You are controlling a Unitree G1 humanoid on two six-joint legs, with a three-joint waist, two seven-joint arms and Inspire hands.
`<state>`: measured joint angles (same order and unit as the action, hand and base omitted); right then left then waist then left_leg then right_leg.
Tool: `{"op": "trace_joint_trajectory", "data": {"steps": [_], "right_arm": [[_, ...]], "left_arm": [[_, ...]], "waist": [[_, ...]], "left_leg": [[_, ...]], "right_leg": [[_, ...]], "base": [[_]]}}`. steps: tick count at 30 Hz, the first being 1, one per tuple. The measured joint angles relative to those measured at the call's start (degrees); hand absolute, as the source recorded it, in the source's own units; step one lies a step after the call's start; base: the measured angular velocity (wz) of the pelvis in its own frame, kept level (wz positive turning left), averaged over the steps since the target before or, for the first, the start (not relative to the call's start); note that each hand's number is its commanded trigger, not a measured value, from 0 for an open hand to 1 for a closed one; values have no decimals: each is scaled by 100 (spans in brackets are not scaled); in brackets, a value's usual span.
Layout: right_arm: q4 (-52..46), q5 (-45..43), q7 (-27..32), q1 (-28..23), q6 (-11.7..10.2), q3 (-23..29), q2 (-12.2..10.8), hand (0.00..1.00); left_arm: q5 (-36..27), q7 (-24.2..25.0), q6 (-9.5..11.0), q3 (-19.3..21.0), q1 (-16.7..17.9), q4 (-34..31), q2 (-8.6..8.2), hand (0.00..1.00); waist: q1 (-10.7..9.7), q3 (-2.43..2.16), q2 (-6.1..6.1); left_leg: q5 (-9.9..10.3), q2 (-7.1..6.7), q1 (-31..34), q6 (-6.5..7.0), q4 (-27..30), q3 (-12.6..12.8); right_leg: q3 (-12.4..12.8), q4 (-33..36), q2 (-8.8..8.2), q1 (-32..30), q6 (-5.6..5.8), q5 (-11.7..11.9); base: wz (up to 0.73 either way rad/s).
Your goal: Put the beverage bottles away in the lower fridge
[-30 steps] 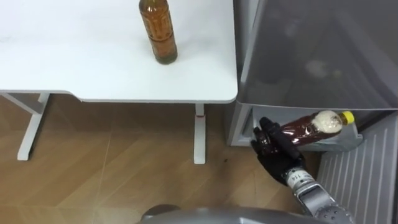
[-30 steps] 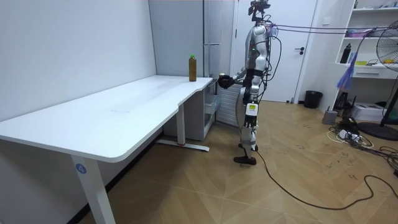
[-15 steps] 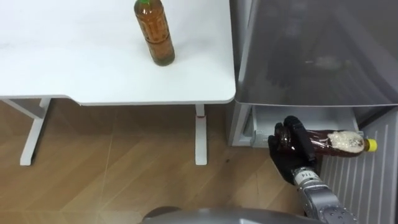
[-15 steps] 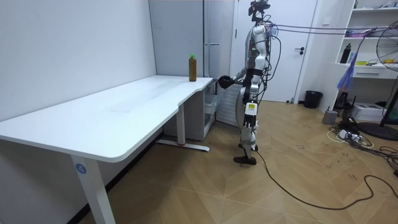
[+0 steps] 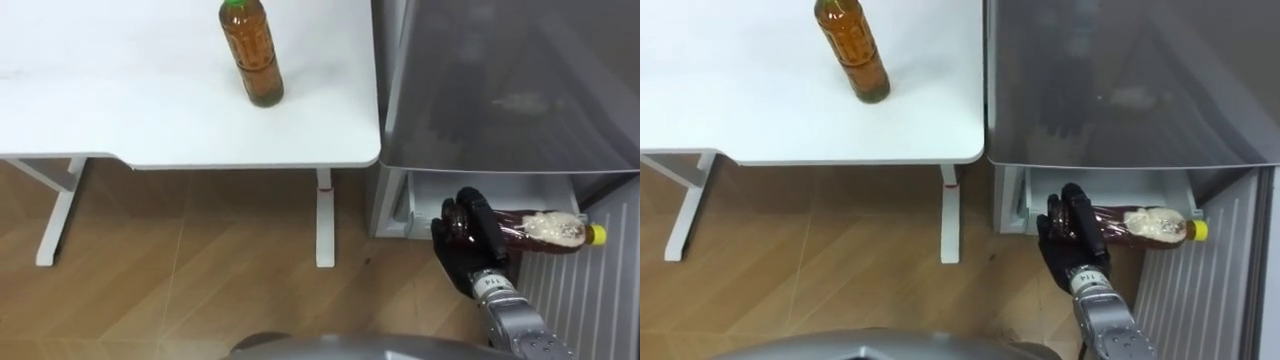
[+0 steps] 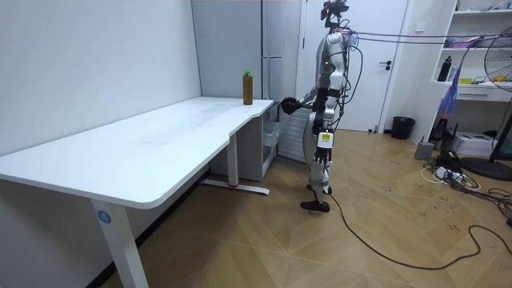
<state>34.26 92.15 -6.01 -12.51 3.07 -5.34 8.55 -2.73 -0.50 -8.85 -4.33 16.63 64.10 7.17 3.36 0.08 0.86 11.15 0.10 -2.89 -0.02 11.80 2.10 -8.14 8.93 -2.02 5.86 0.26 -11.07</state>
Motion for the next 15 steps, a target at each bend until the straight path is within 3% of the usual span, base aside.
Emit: {"op": "trace_joint_trajectory", "data": {"steps": [10,14,15], "right_arm": [[147,13,-4,89,0,192,-15,100],[610,64,18,462,-64,292,16,100],[746,66,39,588,-75,326,19,100]], "left_arm": [[117,127,5,96,52,-20,5,0],[118,140,9,86,15,-129,21,0],[118,148,7,85,-27,-128,21,0]], "waist": [[-9,11,-25],[-31,-3,50],[-21,11,56]], "left_leg": [[0,-13,61,0,31,-74],[-2,-23,362,2,183,-218],[-4,-26,439,2,197,-248]], "right_leg": [[-48,-26,-3,-6,2,-8],[-166,3,1,-165,-14,35],[-177,14,2,-222,-15,35]], "base": [[3],[20],[12]]}}
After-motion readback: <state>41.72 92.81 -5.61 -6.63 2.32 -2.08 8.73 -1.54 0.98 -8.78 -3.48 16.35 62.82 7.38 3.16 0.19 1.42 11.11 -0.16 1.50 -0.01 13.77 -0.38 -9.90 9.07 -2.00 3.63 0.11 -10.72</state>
